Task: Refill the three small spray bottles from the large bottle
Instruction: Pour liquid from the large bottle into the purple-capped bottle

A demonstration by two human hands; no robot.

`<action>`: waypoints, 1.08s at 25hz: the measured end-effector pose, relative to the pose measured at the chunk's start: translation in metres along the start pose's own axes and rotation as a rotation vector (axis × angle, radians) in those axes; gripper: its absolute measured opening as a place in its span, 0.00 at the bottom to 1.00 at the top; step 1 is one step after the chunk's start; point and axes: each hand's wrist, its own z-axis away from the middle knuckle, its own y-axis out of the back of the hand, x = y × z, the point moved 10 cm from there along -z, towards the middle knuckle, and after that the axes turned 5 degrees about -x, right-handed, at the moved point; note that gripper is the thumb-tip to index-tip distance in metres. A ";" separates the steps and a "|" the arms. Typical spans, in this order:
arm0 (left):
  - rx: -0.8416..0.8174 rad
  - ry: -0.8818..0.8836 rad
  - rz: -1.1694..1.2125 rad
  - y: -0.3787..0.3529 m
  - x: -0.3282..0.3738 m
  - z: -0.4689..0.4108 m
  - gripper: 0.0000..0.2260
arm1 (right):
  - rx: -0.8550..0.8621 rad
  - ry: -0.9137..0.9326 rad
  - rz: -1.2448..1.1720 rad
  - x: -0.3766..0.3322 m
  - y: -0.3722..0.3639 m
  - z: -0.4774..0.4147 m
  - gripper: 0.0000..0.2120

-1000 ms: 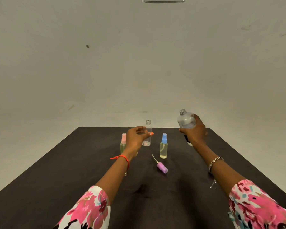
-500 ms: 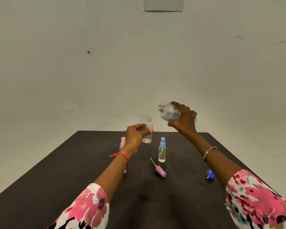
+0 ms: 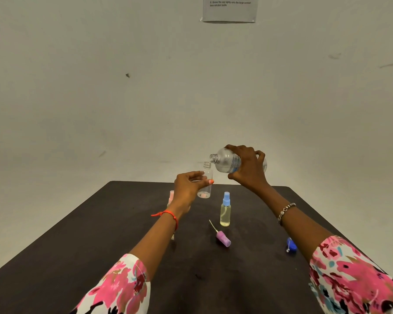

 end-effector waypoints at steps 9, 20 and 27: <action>-0.004 0.003 -0.007 0.004 -0.002 0.003 0.22 | 0.009 0.062 0.051 -0.011 0.002 -0.003 0.32; -0.007 0.007 -0.003 0.004 -0.004 0.003 0.21 | 0.005 0.074 0.086 -0.012 0.002 -0.002 0.32; -0.012 0.015 0.007 0.004 -0.008 0.004 0.21 | 0.005 0.095 0.107 -0.012 0.000 -0.001 0.32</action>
